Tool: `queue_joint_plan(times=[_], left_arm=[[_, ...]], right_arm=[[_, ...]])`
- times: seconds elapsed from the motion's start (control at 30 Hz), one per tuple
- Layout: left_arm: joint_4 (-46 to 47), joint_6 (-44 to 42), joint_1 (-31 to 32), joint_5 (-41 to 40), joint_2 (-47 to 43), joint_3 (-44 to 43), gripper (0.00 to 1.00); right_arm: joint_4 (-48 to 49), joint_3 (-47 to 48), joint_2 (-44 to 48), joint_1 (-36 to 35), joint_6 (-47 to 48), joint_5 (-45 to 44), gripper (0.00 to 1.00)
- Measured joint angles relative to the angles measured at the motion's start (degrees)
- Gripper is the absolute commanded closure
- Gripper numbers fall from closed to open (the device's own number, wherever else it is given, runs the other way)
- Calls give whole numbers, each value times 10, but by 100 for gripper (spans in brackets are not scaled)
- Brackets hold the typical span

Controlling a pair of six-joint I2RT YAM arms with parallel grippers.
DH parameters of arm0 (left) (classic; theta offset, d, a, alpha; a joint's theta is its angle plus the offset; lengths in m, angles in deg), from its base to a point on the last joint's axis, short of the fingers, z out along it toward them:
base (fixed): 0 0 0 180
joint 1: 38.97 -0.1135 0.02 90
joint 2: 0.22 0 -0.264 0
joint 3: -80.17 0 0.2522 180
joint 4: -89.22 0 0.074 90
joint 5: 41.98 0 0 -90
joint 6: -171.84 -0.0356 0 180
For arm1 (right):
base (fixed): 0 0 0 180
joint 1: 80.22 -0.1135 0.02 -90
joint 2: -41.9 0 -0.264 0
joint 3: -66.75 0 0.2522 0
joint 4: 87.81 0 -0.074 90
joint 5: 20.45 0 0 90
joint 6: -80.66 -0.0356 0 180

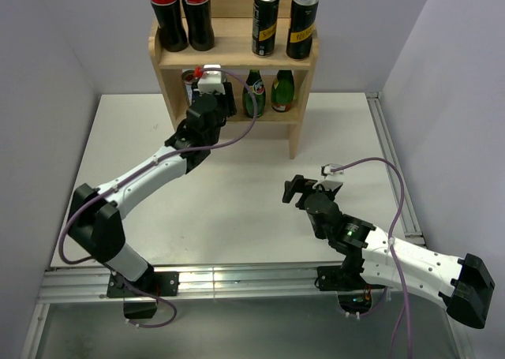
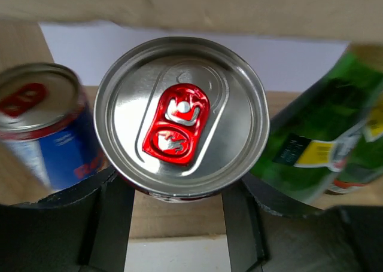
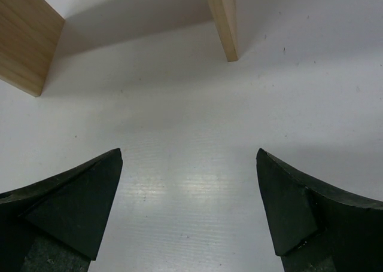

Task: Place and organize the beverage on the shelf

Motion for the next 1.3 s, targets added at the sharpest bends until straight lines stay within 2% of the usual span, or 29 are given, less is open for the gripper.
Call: queue_joint_plan(times=[0.13,0.27,0.37,0.47,0.5,0.53,0.57,0.67,0.73,0.77,1.3], left_arm=[[-17,-3,-12,13,53,-26,100],[-29,-4,-18,18,70,-29,99],[-31,-3,-18,17,70,-30,94],[-32,-2,-18,17,70,-30,74],[-32,-2,-18,17,70,-30,55],[-32,-2,-18,17,70,-30,46],[-32,-2,-18,17,70,-30,31],[-28,-3,-19,17,70,-30,19],[-19,-3,-20,17,69,-30,3],[-14,-2,-22,17,69,-30,1],[7,2,-28,17,56,-25,1]], right_arm=[[0,0,2,0,0,-1,0],[0,0,5,0,0,-3,0],[0,0,5,0,0,-3,0],[0,0,5,0,0,-3,0],[0,0,5,0,0,-3,0],[0,0,5,0,0,-3,0],[0,0,5,0,0,-3,0],[0,0,5,0,0,-3,0],[0,0,5,0,0,-3,0],[0,0,5,0,0,-3,0],[0,0,0,0,0,-3,0]])
